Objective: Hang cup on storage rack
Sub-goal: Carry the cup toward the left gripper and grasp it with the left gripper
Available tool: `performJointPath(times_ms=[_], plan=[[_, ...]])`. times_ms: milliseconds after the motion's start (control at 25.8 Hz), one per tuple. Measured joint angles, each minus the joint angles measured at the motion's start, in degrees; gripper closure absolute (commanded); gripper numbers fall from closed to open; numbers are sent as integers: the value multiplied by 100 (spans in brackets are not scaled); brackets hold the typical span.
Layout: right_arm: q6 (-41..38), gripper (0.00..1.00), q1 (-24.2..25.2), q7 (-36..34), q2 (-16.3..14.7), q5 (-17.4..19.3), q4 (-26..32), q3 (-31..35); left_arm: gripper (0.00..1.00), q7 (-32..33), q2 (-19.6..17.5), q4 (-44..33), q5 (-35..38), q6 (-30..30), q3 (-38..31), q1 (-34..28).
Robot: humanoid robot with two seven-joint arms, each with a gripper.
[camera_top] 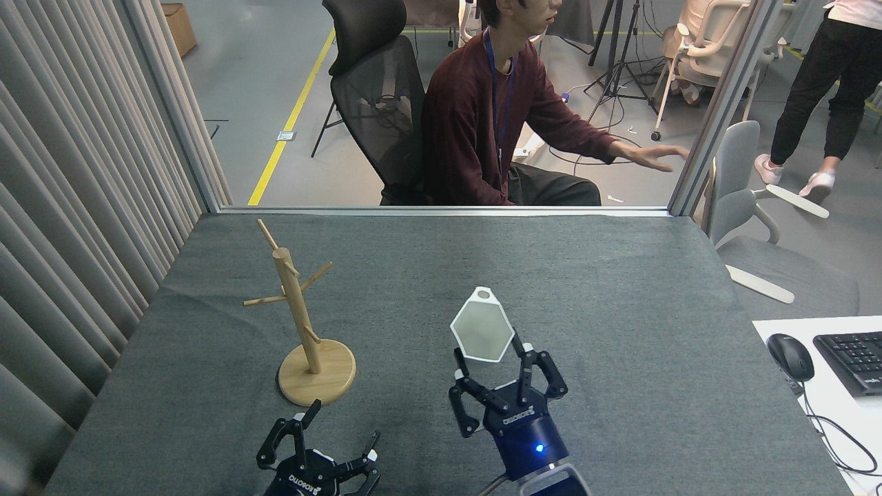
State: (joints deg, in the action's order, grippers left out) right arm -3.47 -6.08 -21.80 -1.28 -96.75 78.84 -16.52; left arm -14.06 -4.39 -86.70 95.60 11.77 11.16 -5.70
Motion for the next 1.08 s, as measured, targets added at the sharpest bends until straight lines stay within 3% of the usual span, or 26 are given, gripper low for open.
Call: performJointPath(times_ms=[310,1085], plan=[[200,35,488,-48,371,-406,234,-628,1,-6,37,-22,37,-50,65,16],[746,35,590,-65,581,-482,138,-1601,1,-15,121,-213,36,-55,81,-18]])
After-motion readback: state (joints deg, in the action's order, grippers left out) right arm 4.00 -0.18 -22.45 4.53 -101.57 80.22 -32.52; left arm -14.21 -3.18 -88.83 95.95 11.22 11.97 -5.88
